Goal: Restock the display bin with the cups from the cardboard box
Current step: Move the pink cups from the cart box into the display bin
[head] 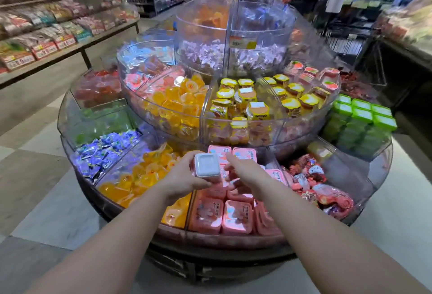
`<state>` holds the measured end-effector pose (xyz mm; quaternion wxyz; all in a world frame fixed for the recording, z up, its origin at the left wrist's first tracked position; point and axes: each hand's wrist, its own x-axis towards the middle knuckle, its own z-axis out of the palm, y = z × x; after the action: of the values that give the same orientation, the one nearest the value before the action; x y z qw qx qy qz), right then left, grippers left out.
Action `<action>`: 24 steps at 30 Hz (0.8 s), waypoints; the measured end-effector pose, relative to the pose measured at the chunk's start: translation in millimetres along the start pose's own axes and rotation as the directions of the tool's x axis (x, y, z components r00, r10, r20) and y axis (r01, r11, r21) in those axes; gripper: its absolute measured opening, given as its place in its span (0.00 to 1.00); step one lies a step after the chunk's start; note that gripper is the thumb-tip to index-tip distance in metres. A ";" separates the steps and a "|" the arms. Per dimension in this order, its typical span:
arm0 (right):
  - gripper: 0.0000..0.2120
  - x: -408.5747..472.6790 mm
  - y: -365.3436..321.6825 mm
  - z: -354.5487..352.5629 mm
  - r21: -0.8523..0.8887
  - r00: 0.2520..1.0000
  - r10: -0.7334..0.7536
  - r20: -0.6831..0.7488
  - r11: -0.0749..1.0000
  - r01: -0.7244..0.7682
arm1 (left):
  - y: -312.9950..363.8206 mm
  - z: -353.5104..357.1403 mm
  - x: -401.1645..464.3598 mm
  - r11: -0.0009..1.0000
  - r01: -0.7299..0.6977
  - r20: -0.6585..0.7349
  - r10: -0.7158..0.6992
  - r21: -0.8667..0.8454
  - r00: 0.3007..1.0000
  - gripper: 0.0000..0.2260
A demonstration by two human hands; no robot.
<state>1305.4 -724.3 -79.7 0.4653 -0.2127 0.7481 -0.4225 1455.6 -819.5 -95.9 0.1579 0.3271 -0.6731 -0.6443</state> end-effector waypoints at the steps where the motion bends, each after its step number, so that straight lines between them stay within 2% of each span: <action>1: 0.25 -3.0 -3.7 -6.0 0.073 0.992 0.066 0.110 0.995 -0.074 | 4.7 6.6 2.1 1.000 -0.010 0.022 0.010 0.013 1.000 0.31; 3: 0.25 -5.7 -5.1 -19.8 0.065 0.977 0.047 0.206 0.996 -0.062 | 9.6 16.0 6.3 1.000 -0.008 0.059 0.010 -0.028 0.998 0.31; 5: 0.15 -6.5 -0.9 -31.6 0.022 0.980 -0.037 0.197 0.999 0.033 | 12.8 22.3 8.8 0.995 0.010 0.106 0.001 -0.100 0.994 0.30; 7: 0.09 -5.6 6.5 -41.0 0.078 0.978 -0.107 0.177 0.993 0.094 | 14.7 28.5 11.8 0.979 0.058 0.160 -0.027 -0.193 0.987 0.30; 9: 0.18 -2.0 15.2 -47.8 0.094 0.966 -0.233 0.109 0.970 0.223 | 16.7 35.1 18.8 0.917 0.157 0.148 -0.109 -0.366 0.983 0.31; 11: 0.22 -1.4 21.3 -52.4 -0.071 0.916 -0.402 0.019 0.913 0.402 | 19.8 40.7 25.7 0.846 0.271 0.136 -0.235 -0.459 0.963 0.27; 14: 0.22 -2.5 26.6 -53.0 -0.426 0.801 -0.598 -0.034 0.733 0.530 | 20.3 44.8 29.6 0.839 0.363 0.154 -0.329 -0.404 0.932 0.22; 16: 0.24 0.4 32.7 -51.8 -0.485 0.761 -0.648 -0.041 0.678 0.552 | 21.0 46.9 28.2 0.832 0.359 0.144 -0.329 -0.423 0.933 0.18; 17: 0.27 3.1 36.1 -51.9 -0.482 0.766 -0.642 -0.043 0.685 0.547 | 21.3 47.4 27.2 0.826 0.344 0.146 -0.312 -0.446 0.939 0.16; 19: 0.31 4.1 37.2 -51.4 -0.423 0.836 -0.541 -0.085 0.780 0.462 | 19.9 46.7 27.1 0.831 0.281 0.145 -0.240 -0.481 0.960 0.16; 20: 0.30 2.9 34.3 -52.1 -0.329 0.883 -0.454 -0.121 0.857 0.396 | 18.7 46.8 27.1 0.836 0.245 0.145 -0.199 -0.492 0.969 0.17; 22: 0.22 0.7 26.7 -55.5 -0.016 0.957 -0.263 -0.124 0.965 0.263 | 15.2 47.1 26.1 0.841 0.191 0.125 -0.147 -0.506 0.981 0.22; 24: 0.16 -2.4 21.6 -59.4 0.235 0.985 -0.174 -0.018 0.956 0.173 | 12.2 46.4 24.7 0.839 0.156 0.092 -0.126 -0.521 0.988 0.28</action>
<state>1256.1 -684.9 -83.9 0.4494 -0.2215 0.6704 -0.5473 1405.1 -800.5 -94.8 0.1753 0.3022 -0.4490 -0.8224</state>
